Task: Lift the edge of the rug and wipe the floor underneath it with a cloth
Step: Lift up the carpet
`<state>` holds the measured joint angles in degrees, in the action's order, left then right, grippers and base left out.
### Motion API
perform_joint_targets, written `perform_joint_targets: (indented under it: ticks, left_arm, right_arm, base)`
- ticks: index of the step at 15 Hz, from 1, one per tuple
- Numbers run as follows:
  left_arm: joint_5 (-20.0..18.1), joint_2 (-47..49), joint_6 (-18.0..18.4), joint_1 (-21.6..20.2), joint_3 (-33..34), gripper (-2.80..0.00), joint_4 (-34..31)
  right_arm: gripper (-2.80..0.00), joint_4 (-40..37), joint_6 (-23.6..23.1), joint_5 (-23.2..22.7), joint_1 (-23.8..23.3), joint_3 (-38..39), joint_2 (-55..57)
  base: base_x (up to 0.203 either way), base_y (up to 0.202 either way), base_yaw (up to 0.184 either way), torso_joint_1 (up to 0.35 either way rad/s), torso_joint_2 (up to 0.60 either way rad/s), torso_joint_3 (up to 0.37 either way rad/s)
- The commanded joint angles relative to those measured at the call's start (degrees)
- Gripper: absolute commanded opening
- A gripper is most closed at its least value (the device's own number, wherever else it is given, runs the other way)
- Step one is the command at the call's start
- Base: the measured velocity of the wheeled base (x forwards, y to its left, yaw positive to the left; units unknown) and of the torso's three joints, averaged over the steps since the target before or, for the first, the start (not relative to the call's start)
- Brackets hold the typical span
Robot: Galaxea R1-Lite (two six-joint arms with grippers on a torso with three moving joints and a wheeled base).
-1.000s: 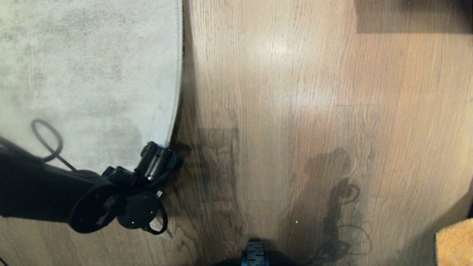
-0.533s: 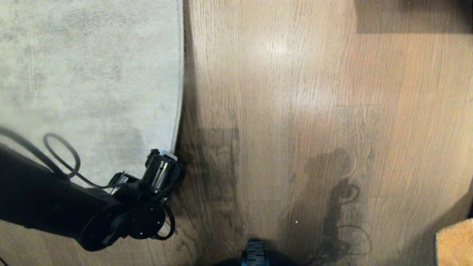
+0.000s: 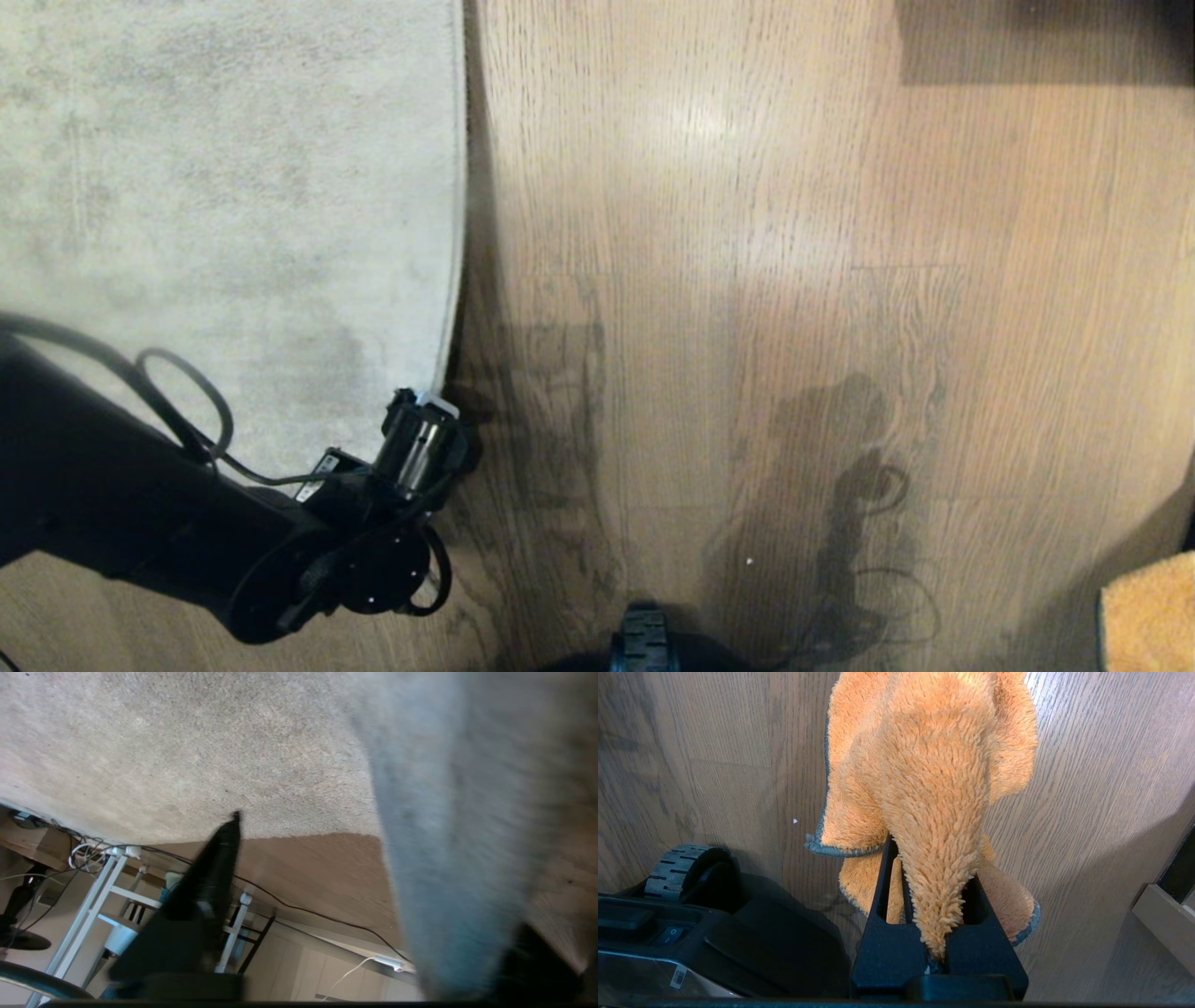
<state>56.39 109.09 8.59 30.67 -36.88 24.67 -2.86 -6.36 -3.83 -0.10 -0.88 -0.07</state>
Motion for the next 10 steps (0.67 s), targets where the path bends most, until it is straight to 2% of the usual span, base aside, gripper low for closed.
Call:
perform_joint_targets:
  ticks: [1, 8, 10]
  left_arm:
    - [-0.2, -0.6, -0.1, -0.2, 0.0, -2.8, 0.4]
    - [-0.6, -3.2, 0.2, -0.3, 1.0, -2.8, 0.0]
    - [-2.3, -3.9, 0.3, -0.5, 2.0, -2.8, -0.1]
  right_arm:
    - [-2.8, 0.0, -0.1, 0.0, 0.0, 0.0, 0.1]
    - [-2.8, 0.0, -0.1, 0.0, -0.1, 0.0, 0.1]
    - [-2.8, 0.0, -0.1, 0.0, 0.0, 0.0, 0.1]
  base:
    - [0.0, 0.0, 0.0, 0.0, 0.0, 0.0]
    - [0.0, 0.0, 0.0, 0.0, 0.0, 0.0]
    - [0.0, 0.0, 0.0, 0.0, 0.0, 0.0]
